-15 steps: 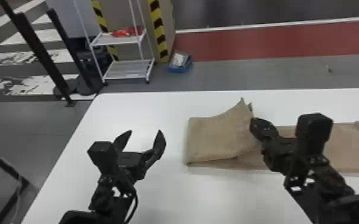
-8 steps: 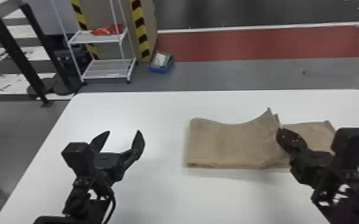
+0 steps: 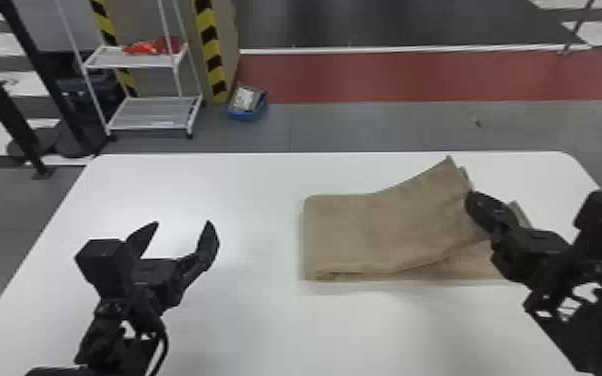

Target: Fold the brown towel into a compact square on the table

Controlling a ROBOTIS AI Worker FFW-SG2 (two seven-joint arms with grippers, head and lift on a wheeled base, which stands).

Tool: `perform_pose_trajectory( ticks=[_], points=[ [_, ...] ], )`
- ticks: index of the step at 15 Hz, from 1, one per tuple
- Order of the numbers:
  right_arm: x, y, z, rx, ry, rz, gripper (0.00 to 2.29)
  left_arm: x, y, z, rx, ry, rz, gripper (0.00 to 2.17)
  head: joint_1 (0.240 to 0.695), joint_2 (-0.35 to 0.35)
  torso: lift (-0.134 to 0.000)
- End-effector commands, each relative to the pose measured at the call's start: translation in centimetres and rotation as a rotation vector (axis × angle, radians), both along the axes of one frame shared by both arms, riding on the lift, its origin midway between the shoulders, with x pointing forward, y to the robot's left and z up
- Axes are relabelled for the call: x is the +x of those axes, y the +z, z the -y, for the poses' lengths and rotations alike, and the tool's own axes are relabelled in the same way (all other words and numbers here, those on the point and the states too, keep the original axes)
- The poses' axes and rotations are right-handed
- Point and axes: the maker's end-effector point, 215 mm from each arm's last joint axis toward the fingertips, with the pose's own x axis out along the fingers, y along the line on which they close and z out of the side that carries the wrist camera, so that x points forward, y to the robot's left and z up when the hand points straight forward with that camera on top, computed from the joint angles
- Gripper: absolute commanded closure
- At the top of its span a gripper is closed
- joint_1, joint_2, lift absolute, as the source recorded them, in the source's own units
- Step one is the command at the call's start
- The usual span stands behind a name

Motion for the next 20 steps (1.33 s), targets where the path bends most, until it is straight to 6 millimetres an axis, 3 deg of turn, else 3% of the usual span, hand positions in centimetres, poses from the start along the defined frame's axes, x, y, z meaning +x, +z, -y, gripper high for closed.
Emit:
perform_pose_trajectory(
  ticks=[1, 4, 5, 6, 7, 10, 12, 13, 17, 18, 20],
  points=[
    [-0.4, -0.1, 4.6, -0.009, -0.053, -0.024, 1.36, 0.0, 0.3, -0.2, 0.003, 0.002, 0.006, 0.06, 0.695, 0.026, -0.123],
    [-1.0, -8.2, 7.5, -0.015, -0.059, -0.160, 1.36, 0.0, 0.2, -0.1, 0.010, 0.001, 0.012, 0.06, 0.695, -0.019, -0.123],
    [-1.1, -9.6, 7.6, -0.030, -0.061, -0.173, 1.36, 0.0, 0.3, 0.0, 0.011, 0.001, 0.015, 0.06, 0.695, -0.042, -0.123],
    [-1.1, -10.0, 7.8, -0.034, -0.067, -0.168, 1.36, 0.1, 0.1, 0.4, 0.008, -0.004, 0.011, 0.06, 0.695, -0.050, -0.123],
    [-1.0, -9.0, 7.8, -0.029, -0.065, -0.143, 1.36, 0.1, 0.1, 0.6, 0.008, -0.009, 0.012, 0.06, 0.695, -0.056, -0.123],
    [-0.2, -3.0, 8.1, -0.022, -0.063, -0.037, 1.36, 0.2, 0.0, 0.8, 0.015, -0.010, 0.010, 0.06, 0.695, -0.069, -0.123],
    [0.8, -0.6, 10.4, -0.002, -0.094, 0.001, 1.36, 0.0, -0.1, 0.7, 0.024, -0.011, 0.009, 0.06, 0.695, -0.073, -0.123],
    [0.6, -2.6, 11.5, 0.010, -0.109, -0.048, 1.36, -0.1, 0.2, 0.5, 0.029, -0.010, 0.021, 0.06, 0.695, -0.083, -0.123],
    [-0.7, -10.1, 12.2, 0.013, -0.116, -0.162, 1.36, -0.3, 0.0, -0.1, 0.030, 0.000, 0.027, 0.06, 0.695, -0.106, -0.123],
    [-0.5, -10.3, 12.3, 0.014, -0.120, -0.164, 1.36, -0.4, 0.0, -0.1, 0.034, -0.001, 0.025, 0.07, 0.695, -0.108, -0.123],
    [-0.2, -8.7, 12.0, 0.017, -0.110, -0.135, 1.36, -0.1, 0.1, 0.3, 0.029, -0.003, 0.029, 0.07, 0.695, -0.111, -0.123]
  ],
)
